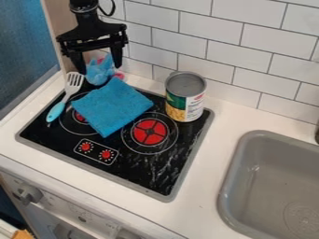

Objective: Picked the blue thing and put it in the right side burner

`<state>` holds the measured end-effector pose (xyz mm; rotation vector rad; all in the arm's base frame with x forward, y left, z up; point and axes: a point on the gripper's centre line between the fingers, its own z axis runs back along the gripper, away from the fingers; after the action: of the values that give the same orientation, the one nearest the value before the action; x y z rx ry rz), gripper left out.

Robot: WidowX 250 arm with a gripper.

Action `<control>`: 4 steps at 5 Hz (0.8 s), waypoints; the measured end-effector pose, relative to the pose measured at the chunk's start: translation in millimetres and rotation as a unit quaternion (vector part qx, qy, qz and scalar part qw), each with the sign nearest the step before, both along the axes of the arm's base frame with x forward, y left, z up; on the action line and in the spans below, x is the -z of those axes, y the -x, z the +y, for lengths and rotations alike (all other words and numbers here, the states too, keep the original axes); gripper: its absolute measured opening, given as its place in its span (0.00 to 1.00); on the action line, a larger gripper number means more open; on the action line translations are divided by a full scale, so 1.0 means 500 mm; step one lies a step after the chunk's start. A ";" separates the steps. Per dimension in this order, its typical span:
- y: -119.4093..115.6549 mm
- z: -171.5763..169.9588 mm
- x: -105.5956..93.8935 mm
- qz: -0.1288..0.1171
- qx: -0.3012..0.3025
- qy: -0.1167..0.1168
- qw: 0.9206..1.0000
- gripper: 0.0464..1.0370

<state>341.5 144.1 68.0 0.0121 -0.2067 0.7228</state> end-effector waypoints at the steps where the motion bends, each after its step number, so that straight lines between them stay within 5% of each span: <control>1: 0.003 -0.003 0.027 0.018 -0.002 0.008 1.000 0.96; 2: -0.026 0.035 0.047 0.024 -0.040 0.010 0.999 0.96; 4: -0.062 0.085 0.047 0.001 -0.021 -0.034 0.999 0.96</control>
<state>372.7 186.6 44.6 0.0829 -0.2298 0.7580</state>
